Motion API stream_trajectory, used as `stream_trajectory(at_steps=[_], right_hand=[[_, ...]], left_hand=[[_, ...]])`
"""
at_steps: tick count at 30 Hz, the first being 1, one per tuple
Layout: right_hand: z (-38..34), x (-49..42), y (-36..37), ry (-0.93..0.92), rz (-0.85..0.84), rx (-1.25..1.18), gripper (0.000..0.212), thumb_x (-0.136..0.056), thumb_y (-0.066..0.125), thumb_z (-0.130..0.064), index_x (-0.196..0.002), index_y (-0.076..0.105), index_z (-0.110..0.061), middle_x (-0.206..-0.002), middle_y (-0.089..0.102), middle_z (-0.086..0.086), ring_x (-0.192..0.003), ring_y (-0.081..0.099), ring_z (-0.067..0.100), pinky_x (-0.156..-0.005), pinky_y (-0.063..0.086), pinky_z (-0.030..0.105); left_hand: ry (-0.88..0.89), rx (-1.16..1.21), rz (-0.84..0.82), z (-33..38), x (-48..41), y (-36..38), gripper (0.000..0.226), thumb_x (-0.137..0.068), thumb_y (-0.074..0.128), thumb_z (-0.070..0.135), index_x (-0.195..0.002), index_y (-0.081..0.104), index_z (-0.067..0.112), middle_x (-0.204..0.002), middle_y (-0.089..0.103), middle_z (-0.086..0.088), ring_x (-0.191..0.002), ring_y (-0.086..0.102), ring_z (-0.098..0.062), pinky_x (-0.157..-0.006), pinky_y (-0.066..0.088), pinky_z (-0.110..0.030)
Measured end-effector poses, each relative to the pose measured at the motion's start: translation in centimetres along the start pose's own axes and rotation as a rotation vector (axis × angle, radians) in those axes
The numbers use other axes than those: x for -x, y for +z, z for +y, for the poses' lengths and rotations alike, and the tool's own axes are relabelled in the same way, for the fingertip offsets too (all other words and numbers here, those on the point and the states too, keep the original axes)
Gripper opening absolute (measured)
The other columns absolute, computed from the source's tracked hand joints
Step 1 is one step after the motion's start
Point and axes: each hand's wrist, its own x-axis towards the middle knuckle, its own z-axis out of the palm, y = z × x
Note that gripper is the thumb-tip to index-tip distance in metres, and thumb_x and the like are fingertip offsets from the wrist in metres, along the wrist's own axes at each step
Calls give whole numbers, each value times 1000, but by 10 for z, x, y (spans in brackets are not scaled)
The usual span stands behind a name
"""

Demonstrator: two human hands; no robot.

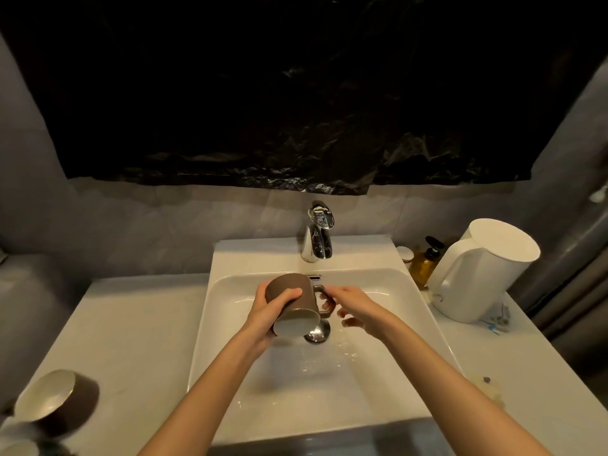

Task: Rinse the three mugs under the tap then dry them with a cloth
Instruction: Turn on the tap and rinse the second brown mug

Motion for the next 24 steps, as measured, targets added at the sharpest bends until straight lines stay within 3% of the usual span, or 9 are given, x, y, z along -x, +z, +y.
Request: stream_trajectory(at_steps=[4, 6, 9, 13, 17, 19, 22, 24], right_hand=[[3, 6, 6, 5, -139, -77, 19, -100, 43, -26, -84, 47, -18, -60, 47, -7, -51, 33, 8, -44, 30, 19], [-8, 19, 3, -125, -76, -77, 20, -102, 40, -27, -84, 46, -19, -62, 43, -7, -54, 32, 8, -48, 29, 20], [-31, 50, -2, -426, 78, 41, 18, -103, 36, -29, -95, 48, -19, -75, 46, -6, -66, 39, 6, -58, 35, 21], [-29, 74, 1, -721, 253, 71, 15, -104, 32, -23, -104, 47, -19, -89, 56, -7, -79, 54, 3, -69, 46, 20], [9, 62, 16, -673, 313, 166, 14, -104, 33, -22, -108, 46, -19, -99, 59, -14, -92, 59, 2, -84, 52, 31], [13, 60, 19, -721, 350, 182, 12, -103, 34, -20, -107, 45, -21, -101, 59, -12, -92, 61, 5, -80, 55, 26], [9, 57, 17, -728, 335, 187, 11, -103, 32, -18, -106, 43, -20, -105, 60, -7, -90, 61, 5, -76, 53, 18], [13, 54, 20, -684, 331, 229, 11, -104, 32, -20, -107, 42, -23, -103, 60, -6, -87, 60, 7, -80, 55, 30]], left_hand=[[102, -146, -109, 8, 19, -1, 68, -71, 80, 33, -126, 43, 44, -125, 52, -2, -100, 63, -23, -69, 54, -31], [189, -146, -213, 19, 31, -3, 79, -64, 84, 37, -129, 40, 48, -129, 48, -4, -106, 61, -23, -76, 54, -31], [457, -225, -309, 43, 50, -1, 84, -62, 81, 36, -130, 35, 50, -131, 46, -1, -112, 58, -18, -85, 54, -32], [649, -450, -368, 61, 61, -1, 90, -72, 78, 22, -134, 21, 52, -136, 39, 15, -119, 52, -6, -89, 49, -18], [563, -581, -382, 29, 60, -11, 98, -71, 82, 24, -140, 18, 54, -136, 39, 21, -127, 44, -7, -95, 41, -9], [597, -571, -314, 21, 62, -12, 98, -67, 83, 27, -140, 22, 52, -140, 40, 18, -128, 43, -5, -100, 40, -14], [658, -615, -278, 26, 62, -11, 91, -69, 83, 25, -136, 28, 49, -135, 39, 27, -125, 43, -2, -99, 41, -13], [627, -641, -280, 25, 62, -11, 88, -71, 82, 25, -138, 28, 47, -131, 38, 32, -122, 44, 0, -95, 41, -10]])
